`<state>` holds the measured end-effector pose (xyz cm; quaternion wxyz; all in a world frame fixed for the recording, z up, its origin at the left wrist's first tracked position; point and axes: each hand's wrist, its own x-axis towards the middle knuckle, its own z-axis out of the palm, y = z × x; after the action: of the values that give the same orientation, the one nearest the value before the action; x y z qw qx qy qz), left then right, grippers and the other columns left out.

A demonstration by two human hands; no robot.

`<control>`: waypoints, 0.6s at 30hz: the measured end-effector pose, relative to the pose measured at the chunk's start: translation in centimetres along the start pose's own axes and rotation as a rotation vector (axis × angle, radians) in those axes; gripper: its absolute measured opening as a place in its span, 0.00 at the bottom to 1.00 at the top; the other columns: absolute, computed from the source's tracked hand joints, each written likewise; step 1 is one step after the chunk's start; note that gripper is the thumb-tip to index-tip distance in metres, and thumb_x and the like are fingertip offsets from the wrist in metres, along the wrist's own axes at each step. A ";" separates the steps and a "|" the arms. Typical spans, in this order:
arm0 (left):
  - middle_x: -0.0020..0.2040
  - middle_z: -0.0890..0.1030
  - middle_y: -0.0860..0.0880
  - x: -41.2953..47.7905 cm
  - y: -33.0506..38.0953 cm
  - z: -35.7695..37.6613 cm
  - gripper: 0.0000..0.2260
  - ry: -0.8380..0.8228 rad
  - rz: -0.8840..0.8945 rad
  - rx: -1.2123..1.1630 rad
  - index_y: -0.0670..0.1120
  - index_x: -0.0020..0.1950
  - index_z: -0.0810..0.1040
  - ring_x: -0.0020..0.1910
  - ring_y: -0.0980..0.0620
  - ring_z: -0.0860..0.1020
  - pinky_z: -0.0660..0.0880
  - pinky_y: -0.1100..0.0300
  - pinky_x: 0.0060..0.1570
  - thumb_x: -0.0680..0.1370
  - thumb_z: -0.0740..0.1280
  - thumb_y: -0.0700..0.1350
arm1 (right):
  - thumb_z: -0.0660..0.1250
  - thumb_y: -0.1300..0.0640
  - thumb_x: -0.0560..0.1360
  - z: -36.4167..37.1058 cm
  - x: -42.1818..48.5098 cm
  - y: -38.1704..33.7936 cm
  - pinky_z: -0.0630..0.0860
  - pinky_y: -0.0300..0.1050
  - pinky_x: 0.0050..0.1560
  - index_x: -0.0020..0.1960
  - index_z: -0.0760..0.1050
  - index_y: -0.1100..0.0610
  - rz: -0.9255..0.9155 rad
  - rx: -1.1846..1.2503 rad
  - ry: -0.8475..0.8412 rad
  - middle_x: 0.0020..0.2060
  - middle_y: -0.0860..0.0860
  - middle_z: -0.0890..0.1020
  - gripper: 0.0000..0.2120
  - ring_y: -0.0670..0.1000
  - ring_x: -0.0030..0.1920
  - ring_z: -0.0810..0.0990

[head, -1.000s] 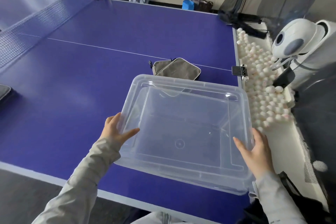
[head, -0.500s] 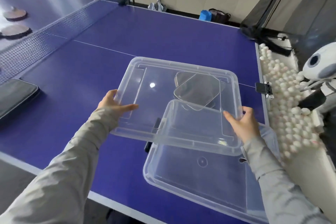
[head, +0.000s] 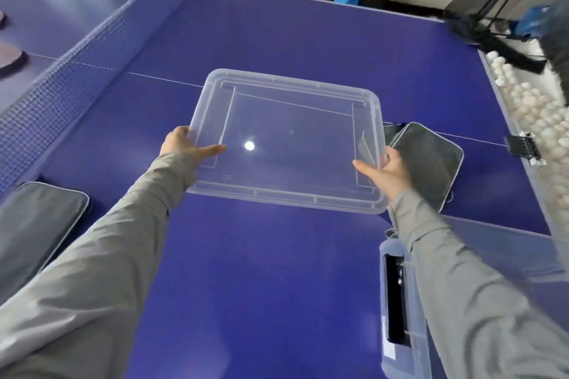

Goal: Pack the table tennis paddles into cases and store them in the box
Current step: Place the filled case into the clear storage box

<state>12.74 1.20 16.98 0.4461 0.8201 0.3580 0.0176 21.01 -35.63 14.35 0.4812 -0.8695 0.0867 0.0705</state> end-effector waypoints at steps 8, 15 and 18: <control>0.63 0.69 0.46 9.7 -3.2 3.5 0.36 -0.053 0.037 0.159 0.42 0.65 0.71 0.37 0.52 0.72 0.69 0.59 0.44 0.62 0.79 0.54 | 0.76 0.47 0.66 8.4 3.5 4.1 0.66 0.40 0.55 0.71 0.61 0.59 0.151 -0.040 0.048 0.66 0.56 0.68 0.41 0.51 0.61 0.70; 0.63 0.67 0.46 14.1 -6.1 7.0 0.38 -0.105 -0.004 0.198 0.43 0.66 0.69 0.51 0.44 0.77 0.77 0.49 0.50 0.62 0.79 0.55 | 0.76 0.47 0.66 11.4 7.5 5.9 0.65 0.40 0.58 0.69 0.63 0.58 0.148 -0.122 0.060 0.63 0.55 0.66 0.39 0.52 0.61 0.69; 0.62 0.67 0.45 15.1 -7.2 8.1 0.37 -0.095 -0.006 0.217 0.43 0.65 0.70 0.61 0.42 0.71 0.75 0.43 0.56 0.62 0.78 0.57 | 0.76 0.47 0.66 12.5 8.1 6.5 0.65 0.45 0.66 0.69 0.64 0.59 0.140 -0.167 0.063 0.63 0.55 0.65 0.38 0.54 0.65 0.67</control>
<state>22.66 6.99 2.35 0.3713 0.8623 0.3387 -0.0613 27.02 -29.05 0.70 0.3980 -0.9002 0.1561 0.0833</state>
